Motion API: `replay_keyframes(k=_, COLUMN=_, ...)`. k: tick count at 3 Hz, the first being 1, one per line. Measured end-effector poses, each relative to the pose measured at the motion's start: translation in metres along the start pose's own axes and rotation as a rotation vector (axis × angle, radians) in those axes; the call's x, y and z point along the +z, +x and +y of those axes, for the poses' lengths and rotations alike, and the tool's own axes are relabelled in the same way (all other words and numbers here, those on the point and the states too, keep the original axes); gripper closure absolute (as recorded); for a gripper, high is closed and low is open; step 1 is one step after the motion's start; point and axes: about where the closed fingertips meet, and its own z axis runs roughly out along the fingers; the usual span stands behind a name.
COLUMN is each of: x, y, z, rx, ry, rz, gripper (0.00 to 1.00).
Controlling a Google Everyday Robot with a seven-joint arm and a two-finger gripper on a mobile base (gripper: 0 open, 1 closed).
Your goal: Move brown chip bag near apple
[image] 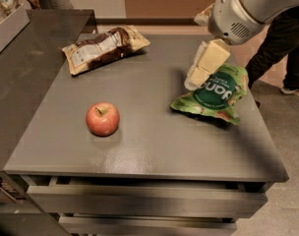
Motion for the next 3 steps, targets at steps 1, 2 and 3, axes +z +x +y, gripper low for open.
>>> replay_keyframes(k=1, x=0.020, y=-0.012, z=-0.014, rx=0.000, ry=-0.006, rz=-0.025, gripper=0.00)
replay_keyframes(k=2, x=0.037, y=-0.023, z=-0.029, rx=0.010, ry=-0.007, rz=-0.050, gripper=0.00)
replay_keyframes(k=3, x=0.053, y=-0.028, z=-0.048, rx=0.050, ry=-0.005, rz=-0.077, gripper=0.00)
